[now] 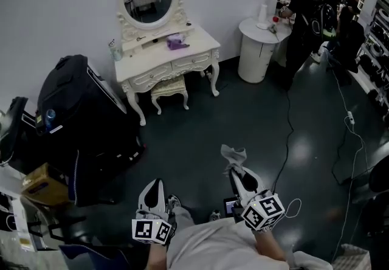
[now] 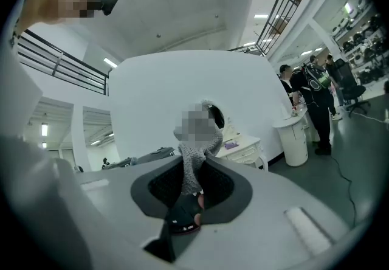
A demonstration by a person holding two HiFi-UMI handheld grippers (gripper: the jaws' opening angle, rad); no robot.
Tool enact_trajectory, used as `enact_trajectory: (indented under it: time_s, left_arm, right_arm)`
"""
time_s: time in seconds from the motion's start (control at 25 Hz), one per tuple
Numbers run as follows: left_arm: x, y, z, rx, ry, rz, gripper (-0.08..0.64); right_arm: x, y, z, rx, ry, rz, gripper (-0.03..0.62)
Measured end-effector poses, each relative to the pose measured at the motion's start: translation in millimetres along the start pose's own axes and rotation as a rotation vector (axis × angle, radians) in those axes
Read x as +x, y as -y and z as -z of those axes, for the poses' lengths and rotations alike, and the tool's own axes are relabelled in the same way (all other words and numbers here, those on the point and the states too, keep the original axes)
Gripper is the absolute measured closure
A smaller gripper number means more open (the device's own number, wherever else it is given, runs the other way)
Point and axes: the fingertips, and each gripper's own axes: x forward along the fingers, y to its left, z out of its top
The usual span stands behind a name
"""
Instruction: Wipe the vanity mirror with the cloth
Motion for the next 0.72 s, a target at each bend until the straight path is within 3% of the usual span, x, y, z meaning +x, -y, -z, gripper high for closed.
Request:
enact_trajectory:
  time_s: [0.44,0.72]
  left_arm:
    - [11,20,3,0.011,-0.001,-0.007,0.56]
    - [34,13,-1,0.037,-0.024,0.006,0.56]
  right_arm:
    - [-15,15,-2,-0.027,-0.022,0.014,0.528]
    - [10,23,-11,0.0,-0.01,0.0,0.525]
